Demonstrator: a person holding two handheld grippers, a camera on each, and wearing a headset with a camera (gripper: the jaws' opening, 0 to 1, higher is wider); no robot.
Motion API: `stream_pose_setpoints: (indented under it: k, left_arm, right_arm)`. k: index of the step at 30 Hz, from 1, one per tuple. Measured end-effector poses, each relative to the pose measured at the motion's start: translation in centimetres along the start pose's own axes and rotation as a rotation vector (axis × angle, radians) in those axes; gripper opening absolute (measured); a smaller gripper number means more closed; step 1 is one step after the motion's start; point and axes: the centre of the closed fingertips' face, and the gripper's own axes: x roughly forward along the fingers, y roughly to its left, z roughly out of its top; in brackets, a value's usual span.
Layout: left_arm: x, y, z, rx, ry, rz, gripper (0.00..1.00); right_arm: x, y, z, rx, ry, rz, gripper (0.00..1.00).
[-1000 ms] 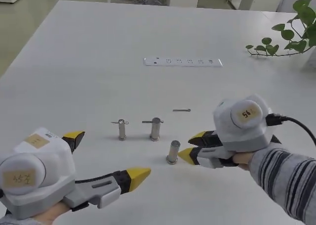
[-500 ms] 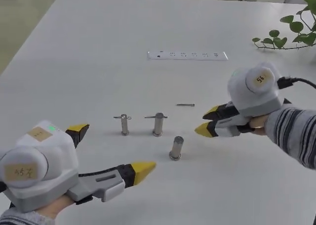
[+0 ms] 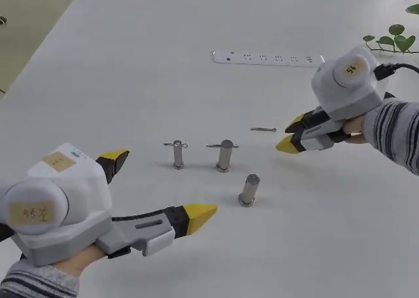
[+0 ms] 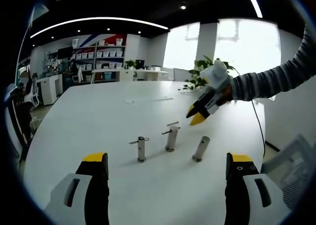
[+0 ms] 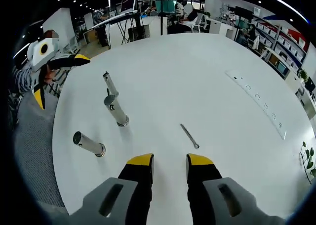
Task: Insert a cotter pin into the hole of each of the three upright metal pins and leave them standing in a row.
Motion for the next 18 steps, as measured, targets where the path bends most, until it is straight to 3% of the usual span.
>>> stream_pose_setpoints:
  k: [8,10,18]
  left_arm:
    - [0.2,0.4,-0.2,-0.018,0.003,0.000,0.99]
    - [0.2,0.3,0.1,-0.032,-0.015,-0.004,0.99]
    - [0.4,0.4,-0.4,-0.032,0.006,-0.009,0.98]
  right_arm:
    - [1.7,-1.6,0.6,-0.043,0.036,0.006,0.18]
    - [2.2,-1.8,0.4,-0.046,0.055,0.013,0.16]
    - [3.5,-3.0,0.2,-0.065,0.093,0.021,0.11]
